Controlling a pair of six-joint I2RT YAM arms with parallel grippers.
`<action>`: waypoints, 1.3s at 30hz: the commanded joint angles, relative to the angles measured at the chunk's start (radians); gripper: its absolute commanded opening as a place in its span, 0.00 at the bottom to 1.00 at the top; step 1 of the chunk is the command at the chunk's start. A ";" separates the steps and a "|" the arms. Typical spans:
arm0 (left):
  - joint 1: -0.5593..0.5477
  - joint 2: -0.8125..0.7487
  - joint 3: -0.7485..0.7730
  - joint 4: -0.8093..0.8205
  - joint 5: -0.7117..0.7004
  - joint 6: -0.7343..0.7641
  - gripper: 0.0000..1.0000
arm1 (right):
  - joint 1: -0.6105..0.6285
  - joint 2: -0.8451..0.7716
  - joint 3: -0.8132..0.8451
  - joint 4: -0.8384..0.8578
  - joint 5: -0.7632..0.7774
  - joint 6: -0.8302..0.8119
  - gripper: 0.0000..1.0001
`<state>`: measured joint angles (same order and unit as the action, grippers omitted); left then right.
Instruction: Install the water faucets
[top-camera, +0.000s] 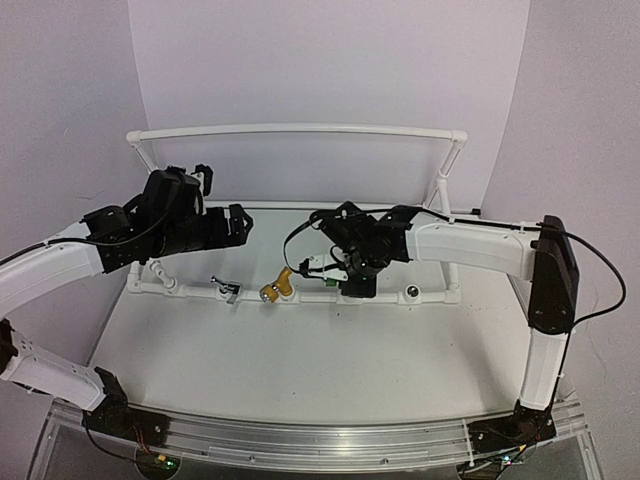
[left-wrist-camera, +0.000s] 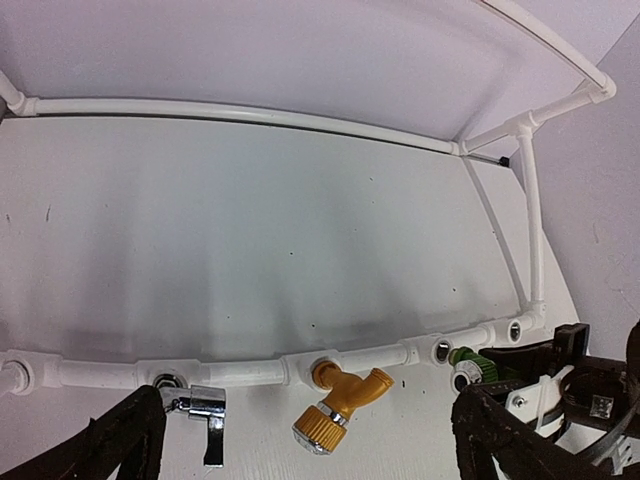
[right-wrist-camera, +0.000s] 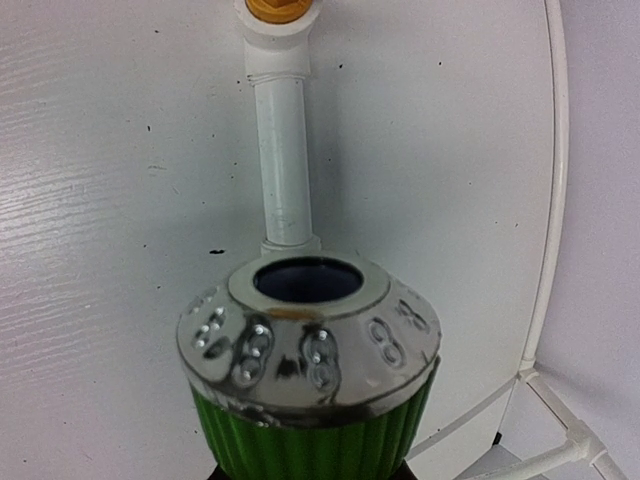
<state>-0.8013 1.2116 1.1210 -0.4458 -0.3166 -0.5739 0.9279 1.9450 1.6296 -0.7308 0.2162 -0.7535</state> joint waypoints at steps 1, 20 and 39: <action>0.002 -0.027 -0.006 0.017 -0.019 0.013 1.00 | 0.000 0.011 -0.018 0.036 0.024 -0.009 0.00; 0.002 -0.038 -0.005 0.020 -0.009 0.022 1.00 | -0.046 0.046 -0.040 0.049 0.000 -0.027 0.00; 0.002 -0.038 -0.020 0.032 -0.023 0.029 1.00 | -0.058 0.054 -0.005 0.056 -0.066 -0.005 0.00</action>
<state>-0.8013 1.1980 1.1100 -0.4454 -0.3182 -0.5648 0.8743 1.9812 1.5898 -0.6773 0.1740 -0.7732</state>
